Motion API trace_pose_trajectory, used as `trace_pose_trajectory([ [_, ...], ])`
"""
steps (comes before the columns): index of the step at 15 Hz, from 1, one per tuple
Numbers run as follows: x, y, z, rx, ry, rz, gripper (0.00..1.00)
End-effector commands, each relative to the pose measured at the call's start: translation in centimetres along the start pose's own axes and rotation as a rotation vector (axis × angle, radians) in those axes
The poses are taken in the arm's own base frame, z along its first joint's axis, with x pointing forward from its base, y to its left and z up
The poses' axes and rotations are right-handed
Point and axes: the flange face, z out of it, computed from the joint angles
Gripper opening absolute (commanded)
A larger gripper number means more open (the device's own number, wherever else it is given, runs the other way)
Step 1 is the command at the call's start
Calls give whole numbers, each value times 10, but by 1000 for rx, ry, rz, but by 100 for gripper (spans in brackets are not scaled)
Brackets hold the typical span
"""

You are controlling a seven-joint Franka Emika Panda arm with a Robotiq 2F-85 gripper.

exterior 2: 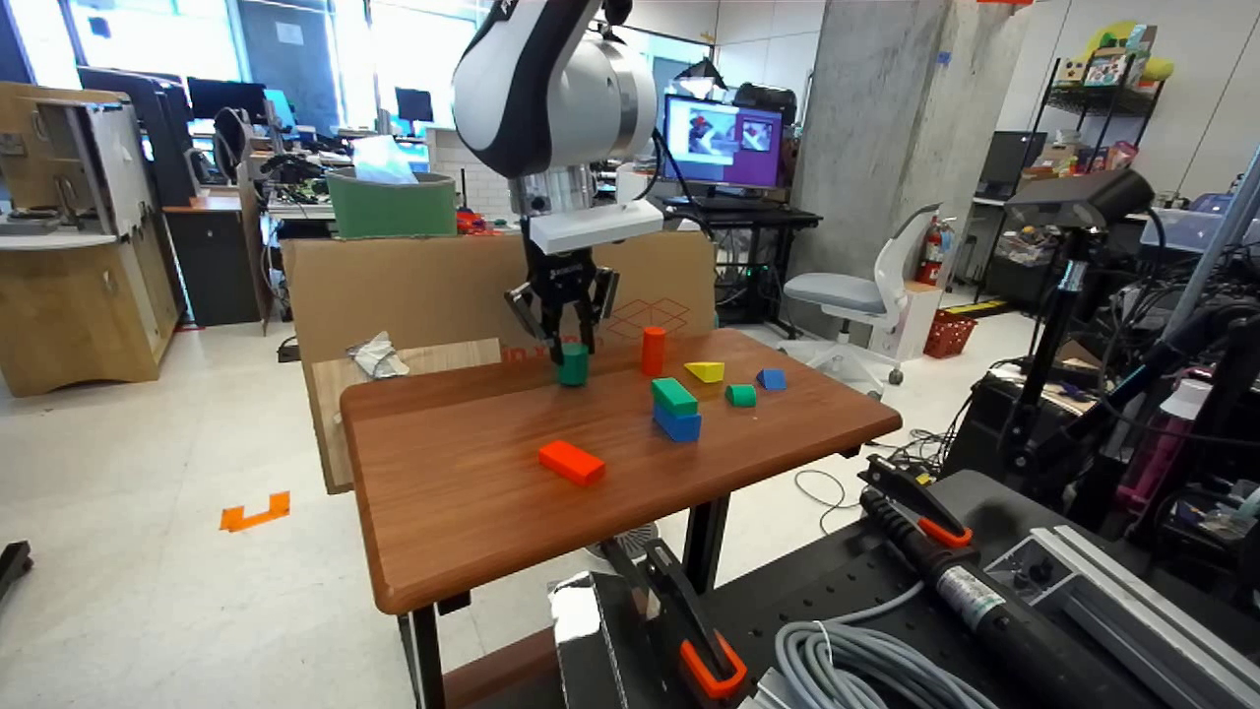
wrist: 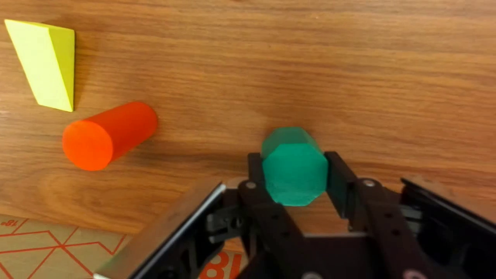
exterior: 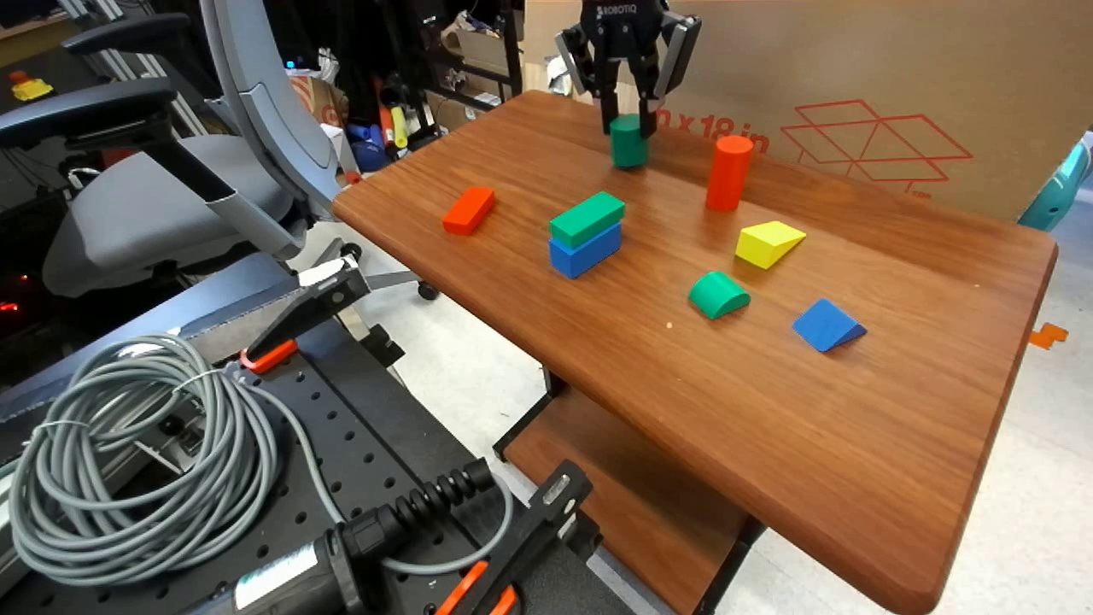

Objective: Move the green cylindrical block to the left

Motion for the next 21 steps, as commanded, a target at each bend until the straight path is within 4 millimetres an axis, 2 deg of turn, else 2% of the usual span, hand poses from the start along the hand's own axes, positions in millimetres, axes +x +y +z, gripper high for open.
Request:
trace_pose_trajectory([
  [1, -23, -30, -28, 31, 10, -101, 17],
  [5, -57, -73, -45, 88, -17, -233, 17],
  [8, -74, -92, -44, 74, -28, -276, 17],
  [15, -89, -100, -13, 7, -77, -312, 17],
  [21, -89, -105, -16, 11, -72, -326, 17],
])
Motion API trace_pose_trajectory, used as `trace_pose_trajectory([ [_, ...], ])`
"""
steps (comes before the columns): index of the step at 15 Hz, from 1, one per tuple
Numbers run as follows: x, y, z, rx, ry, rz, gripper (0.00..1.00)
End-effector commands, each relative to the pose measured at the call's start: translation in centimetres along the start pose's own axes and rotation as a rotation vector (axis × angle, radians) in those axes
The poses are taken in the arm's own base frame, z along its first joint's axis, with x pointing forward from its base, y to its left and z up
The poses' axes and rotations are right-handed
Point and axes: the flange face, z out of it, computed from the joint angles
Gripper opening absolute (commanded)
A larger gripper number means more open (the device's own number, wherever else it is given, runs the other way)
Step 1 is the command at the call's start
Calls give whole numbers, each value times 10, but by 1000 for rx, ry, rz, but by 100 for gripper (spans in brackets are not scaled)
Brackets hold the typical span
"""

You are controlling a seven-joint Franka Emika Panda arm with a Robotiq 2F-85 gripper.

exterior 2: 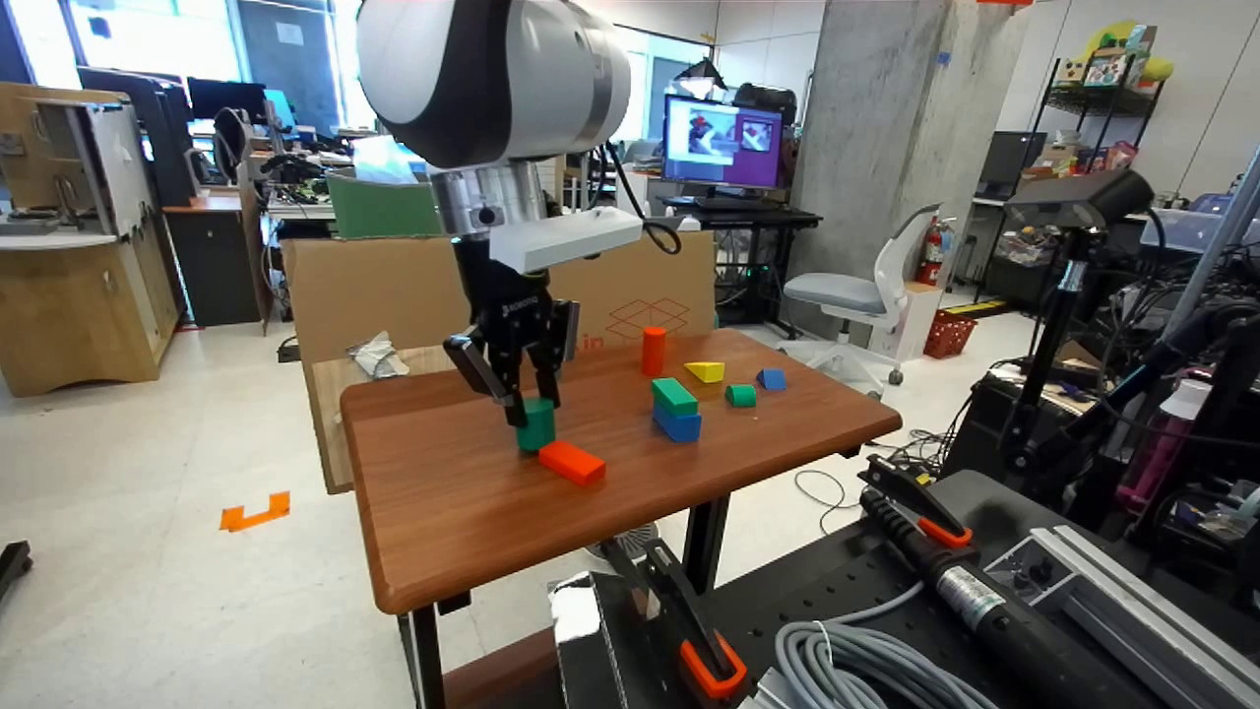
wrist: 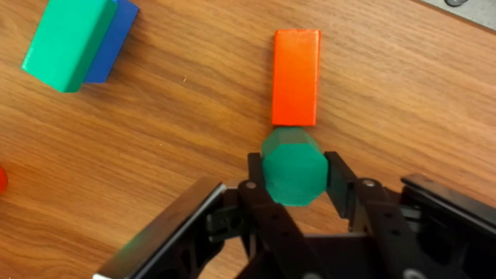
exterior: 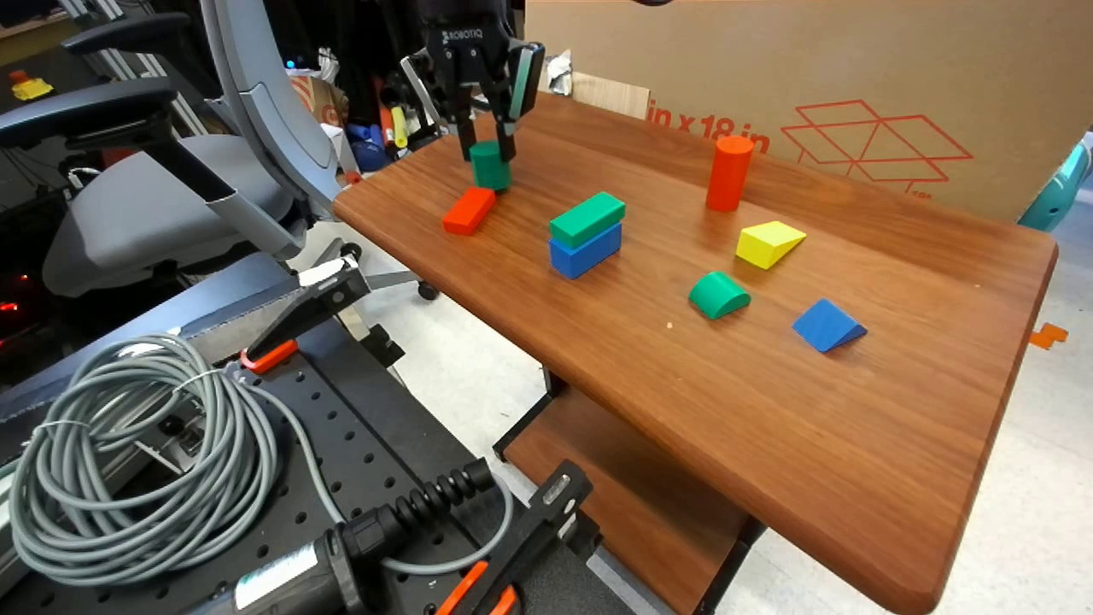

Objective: Move the green cylindrical block to the left

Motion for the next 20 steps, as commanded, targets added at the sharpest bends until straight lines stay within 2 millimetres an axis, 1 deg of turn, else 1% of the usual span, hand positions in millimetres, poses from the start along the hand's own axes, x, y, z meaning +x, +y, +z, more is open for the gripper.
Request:
trace_pose_trajectory([
  [1, 3, -6, -8, -24, 22, -13, 17],
  [6, 10, -8, -8, -29, 42, -17, 17],
  [13, 20, -3, 5, -58, 66, -33, 17],
  [14, 21, -1, 9, -59, 59, -30, 67],
  [15, 22, 0, 11, -60, 55, -29, 68],
  [17, 20, 1, 10, -57, 56, -24, 82],
  [19, 17, 1, 2, -47, 64, -18, 96],
  [20, 14, 1, -6, -39, 69, -15, 100],
])
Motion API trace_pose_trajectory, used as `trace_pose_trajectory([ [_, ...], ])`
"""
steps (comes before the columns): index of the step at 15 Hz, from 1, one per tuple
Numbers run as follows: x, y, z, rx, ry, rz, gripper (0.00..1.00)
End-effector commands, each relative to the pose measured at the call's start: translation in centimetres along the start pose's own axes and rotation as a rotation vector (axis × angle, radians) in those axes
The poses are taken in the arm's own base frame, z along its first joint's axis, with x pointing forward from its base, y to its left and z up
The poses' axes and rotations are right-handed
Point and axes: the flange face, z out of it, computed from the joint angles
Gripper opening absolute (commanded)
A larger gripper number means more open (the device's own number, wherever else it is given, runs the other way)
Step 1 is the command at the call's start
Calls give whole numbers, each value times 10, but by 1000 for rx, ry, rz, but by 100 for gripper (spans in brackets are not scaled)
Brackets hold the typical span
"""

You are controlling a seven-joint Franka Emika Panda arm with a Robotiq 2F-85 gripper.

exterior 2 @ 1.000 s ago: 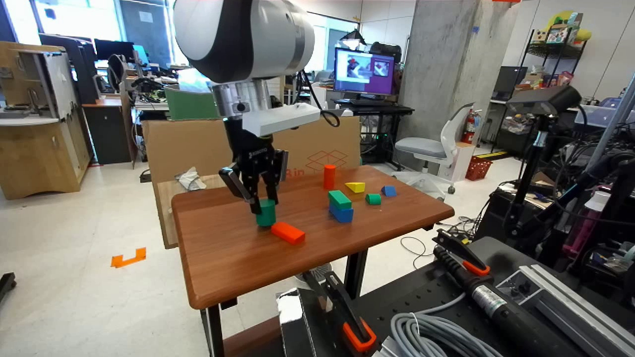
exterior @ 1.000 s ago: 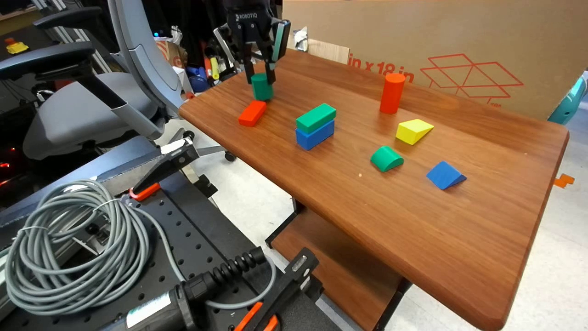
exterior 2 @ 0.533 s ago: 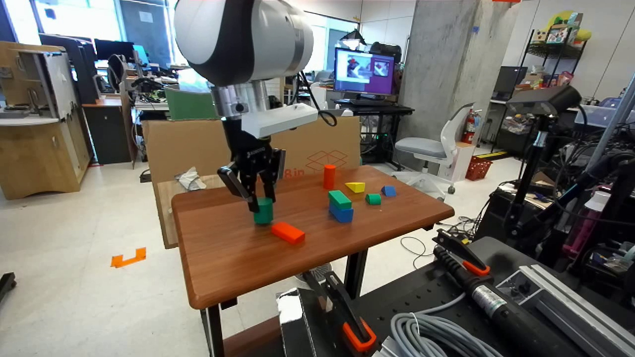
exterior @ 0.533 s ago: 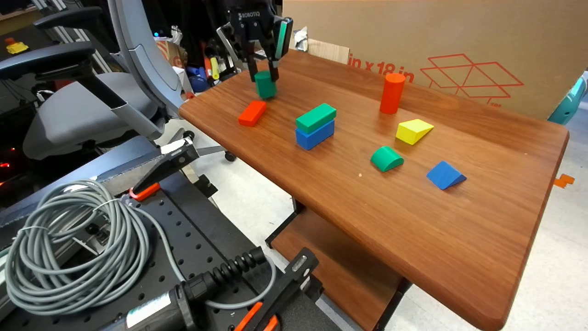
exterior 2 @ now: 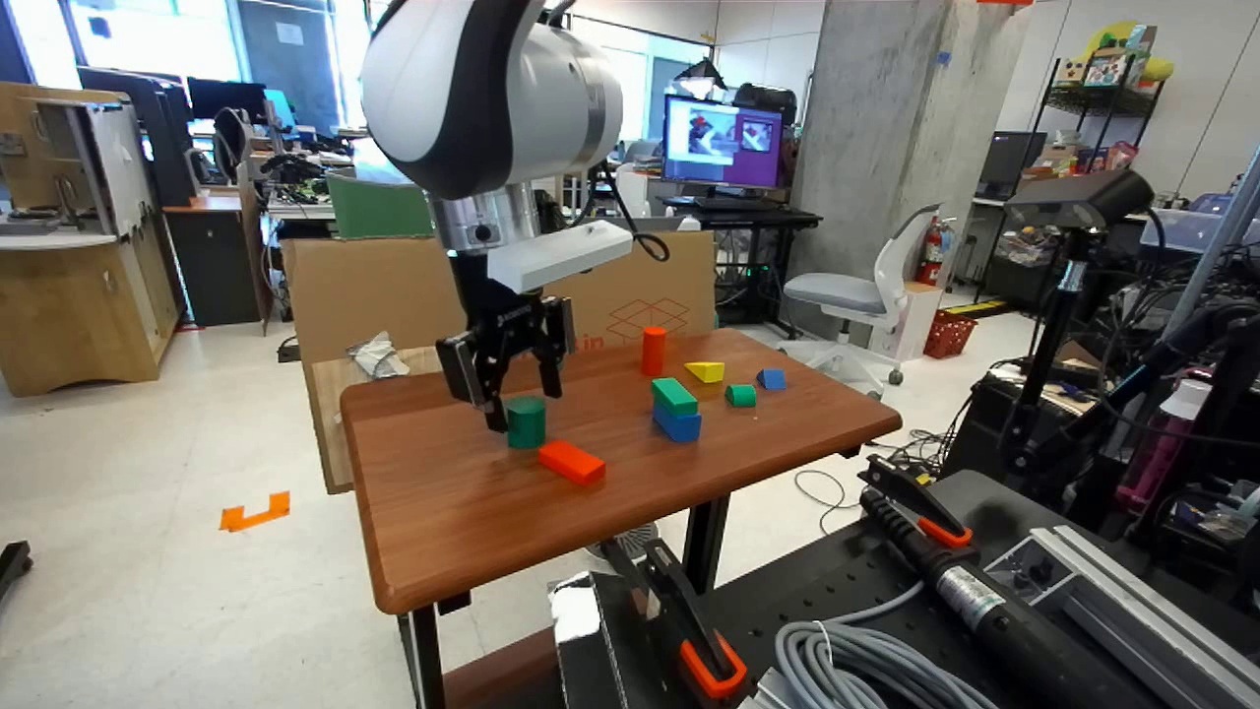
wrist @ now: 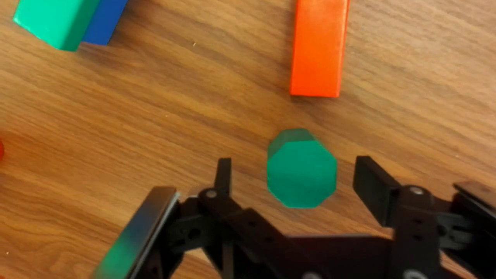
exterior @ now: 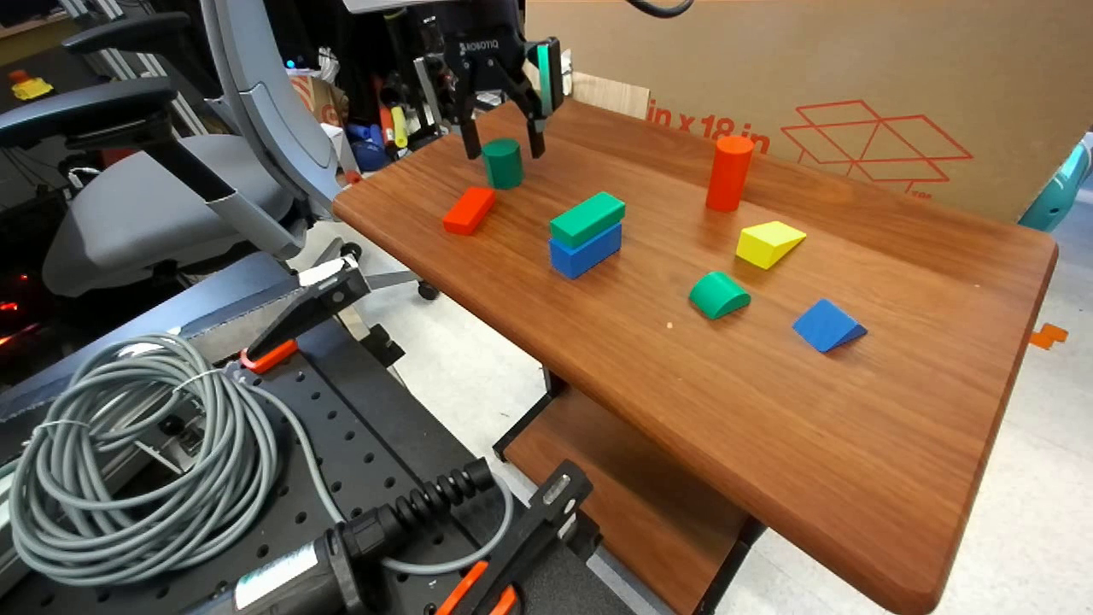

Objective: Move the green cylindrical block to the left

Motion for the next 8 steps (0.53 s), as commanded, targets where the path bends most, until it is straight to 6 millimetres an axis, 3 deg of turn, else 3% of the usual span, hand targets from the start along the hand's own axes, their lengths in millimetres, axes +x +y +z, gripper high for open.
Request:
trace_pose_trajectory([
  [1, -4, -3, -27, -4, 37, 8, 100],
  [4, -17, -6, -61, 36, 59, 23, 100],
  [8, -40, 2, -123, 142, 109, 165, 100],
])
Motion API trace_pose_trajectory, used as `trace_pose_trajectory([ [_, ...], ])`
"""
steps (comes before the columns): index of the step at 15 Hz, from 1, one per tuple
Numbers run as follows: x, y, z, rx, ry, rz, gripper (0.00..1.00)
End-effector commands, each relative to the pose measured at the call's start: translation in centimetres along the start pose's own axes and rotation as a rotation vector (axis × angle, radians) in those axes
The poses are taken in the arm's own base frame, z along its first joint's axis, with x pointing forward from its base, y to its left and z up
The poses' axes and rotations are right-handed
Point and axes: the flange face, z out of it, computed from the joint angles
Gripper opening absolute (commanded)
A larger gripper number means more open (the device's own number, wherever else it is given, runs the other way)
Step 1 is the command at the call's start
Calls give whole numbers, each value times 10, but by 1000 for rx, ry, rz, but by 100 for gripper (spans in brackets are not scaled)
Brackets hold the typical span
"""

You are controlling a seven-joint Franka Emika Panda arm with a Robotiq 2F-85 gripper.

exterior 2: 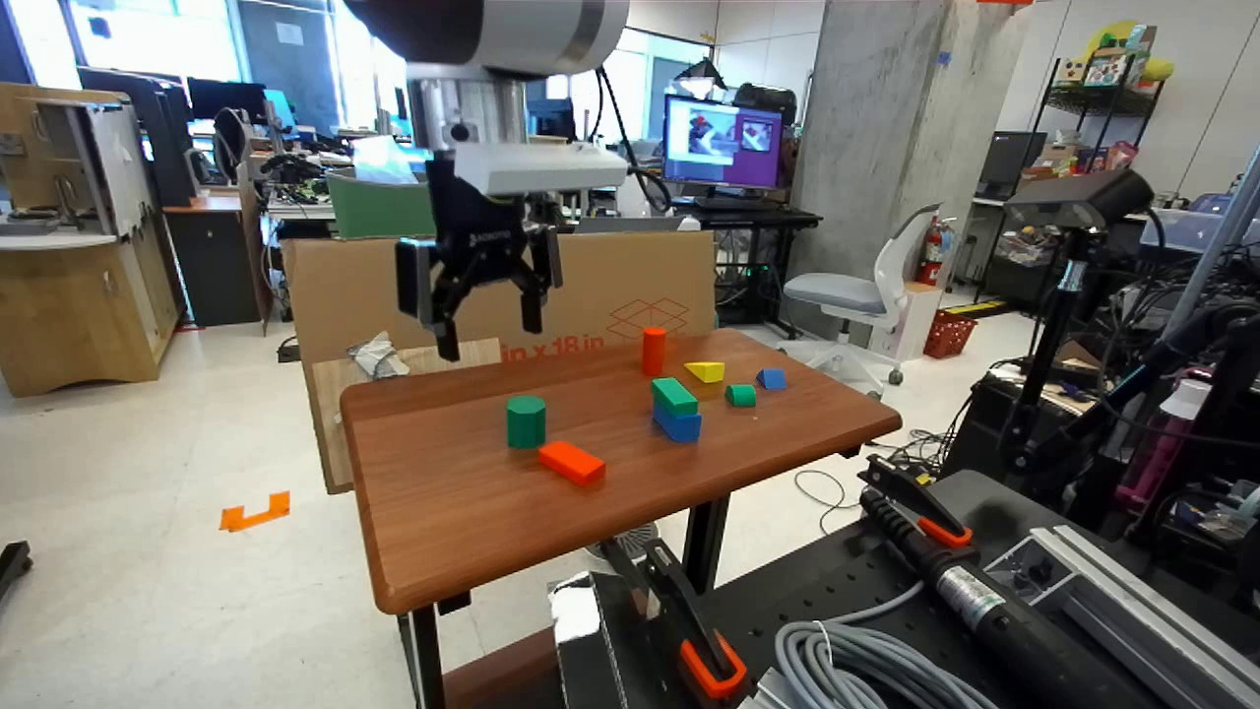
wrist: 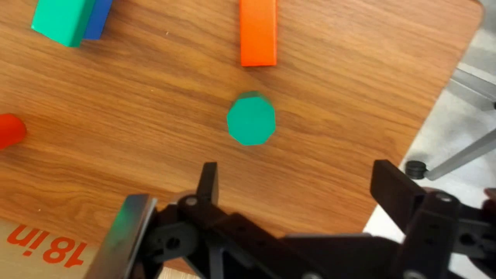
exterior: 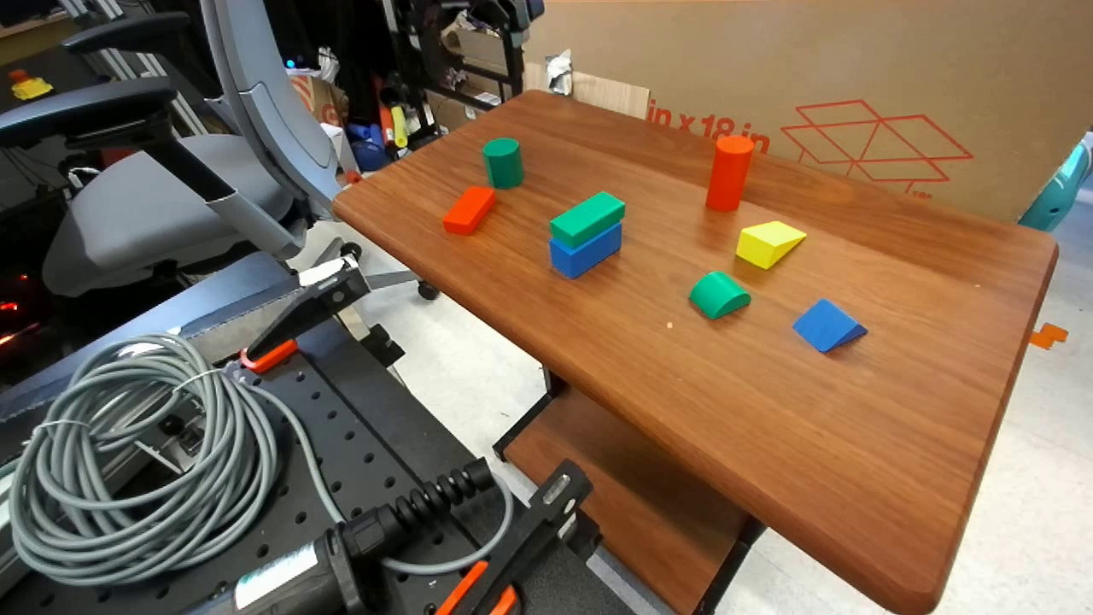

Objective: Move the green cylindrical block to the left

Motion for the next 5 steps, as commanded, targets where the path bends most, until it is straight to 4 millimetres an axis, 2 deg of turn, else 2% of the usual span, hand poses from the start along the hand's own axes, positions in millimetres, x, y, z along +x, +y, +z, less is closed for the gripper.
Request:
trace_pose_trajectory([
  [1, -32, 12, -65, 97, 39, 146, 100],
  [2, -39, 19, -80, 120, 40, 194, 100],
  [3, -14, 9, -51, 78, 36, 117, 100],
  [5, -27, 20, -77, 97, 48, 162, 100],
])
